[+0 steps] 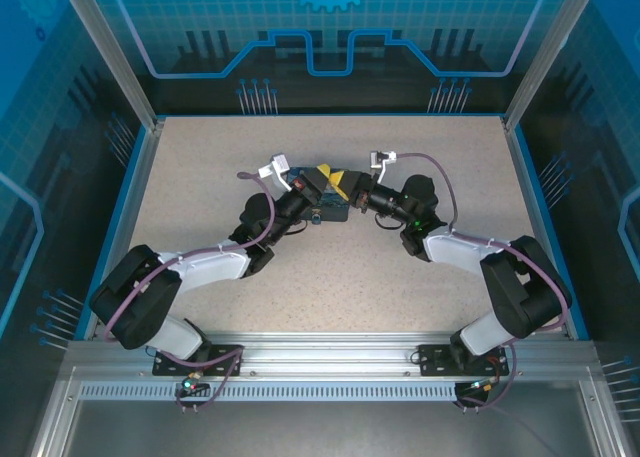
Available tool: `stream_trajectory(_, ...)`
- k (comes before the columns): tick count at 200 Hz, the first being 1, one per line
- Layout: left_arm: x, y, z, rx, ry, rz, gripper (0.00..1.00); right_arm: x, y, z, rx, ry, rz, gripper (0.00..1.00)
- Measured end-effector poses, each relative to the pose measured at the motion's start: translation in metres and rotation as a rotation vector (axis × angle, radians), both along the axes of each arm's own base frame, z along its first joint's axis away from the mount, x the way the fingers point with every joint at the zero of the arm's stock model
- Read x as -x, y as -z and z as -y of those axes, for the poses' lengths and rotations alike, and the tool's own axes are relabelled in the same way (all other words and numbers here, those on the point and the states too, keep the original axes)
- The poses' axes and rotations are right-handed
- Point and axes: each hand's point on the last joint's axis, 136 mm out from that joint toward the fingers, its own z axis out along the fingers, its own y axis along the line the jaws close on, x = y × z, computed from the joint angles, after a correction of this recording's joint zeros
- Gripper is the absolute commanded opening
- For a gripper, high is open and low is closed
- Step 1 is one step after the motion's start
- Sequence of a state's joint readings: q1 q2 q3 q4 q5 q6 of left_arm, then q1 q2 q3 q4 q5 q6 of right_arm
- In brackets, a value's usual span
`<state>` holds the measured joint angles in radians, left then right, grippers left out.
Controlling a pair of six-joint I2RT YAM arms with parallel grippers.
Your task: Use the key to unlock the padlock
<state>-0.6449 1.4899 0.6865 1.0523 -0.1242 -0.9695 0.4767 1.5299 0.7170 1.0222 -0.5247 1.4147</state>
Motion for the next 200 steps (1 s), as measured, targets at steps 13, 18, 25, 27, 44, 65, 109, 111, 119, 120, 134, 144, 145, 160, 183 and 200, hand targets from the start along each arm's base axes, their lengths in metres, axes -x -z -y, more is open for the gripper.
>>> stream_trajectory(13,0.000,0.000,0.000,0.001,-0.002,0.000,0.00,0.000,0.000,0.000,0.000,0.000,0.000,0.13)
stream_trajectory(18,0.000,0.000,0.000,0.001,-0.003,0.000,0.00,0.000,0.000,0.000,0.000,0.000,-0.001,0.11)
stream_trajectory(25,0.000,0.000,0.000,0.001,-0.005,0.000,0.00,0.000,0.000,0.000,-0.001,0.000,-0.003,0.08)
stream_trajectory(27,0.000,0.000,-0.001,0.001,-0.005,0.000,0.00,0.000,0.000,0.000,-0.001,0.000,-0.004,0.06)
stream_trajectory(44,-0.001,-0.001,-0.001,0.003,-0.010,0.000,0.00,-0.001,0.001,0.001,-0.002,0.001,-0.010,0.00)
stream_trajectory(65,0.000,-0.001,-0.001,0.002,-0.009,0.000,0.00,-0.001,0.001,0.001,-0.002,0.000,-0.009,0.00)
stream_trajectory(109,0.000,0.001,-0.001,-0.004,-0.015,-0.008,0.55,-0.001,0.003,0.009,0.003,0.013,-0.013,0.00)
stream_trajectory(111,0.000,0.002,-0.001,-0.006,-0.015,-0.011,0.56,-0.001,0.004,0.011,0.005,0.017,-0.013,0.00)
stream_trajectory(119,0.000,0.003,-0.003,-0.015,-0.019,-0.023,0.58,-0.002,0.005,0.017,0.009,0.028,-0.013,0.00)
stream_trajectory(120,0.000,0.003,-0.003,-0.014,-0.020,-0.024,0.58,-0.002,0.005,0.017,0.009,0.029,-0.014,0.00)
stream_trajectory(134,0.001,0.001,-0.012,-0.035,-0.038,-0.039,0.63,-0.003,0.007,0.027,0.019,0.048,-0.016,0.00)
stream_trajectory(144,0.004,-0.006,-0.022,-0.055,-0.056,-0.039,0.66,-0.001,0.007,0.033,0.031,0.055,-0.010,0.00)
stream_trajectory(145,0.004,-0.007,-0.023,-0.056,-0.057,-0.040,0.66,-0.001,0.007,0.034,0.032,0.055,-0.009,0.00)
stream_trajectory(160,0.009,-0.020,-0.043,-0.087,-0.091,-0.038,0.72,0.002,0.007,0.039,0.053,0.058,-0.002,0.00)
stream_trajectory(183,0.014,-0.034,-0.069,-0.195,-0.143,-0.051,0.78,0.010,0.006,0.045,0.103,0.051,0.022,0.00)
stream_trajectory(200,0.010,-0.034,-0.080,-0.286,-0.154,-0.095,0.81,0.015,0.012,0.048,0.162,0.043,0.028,0.00)
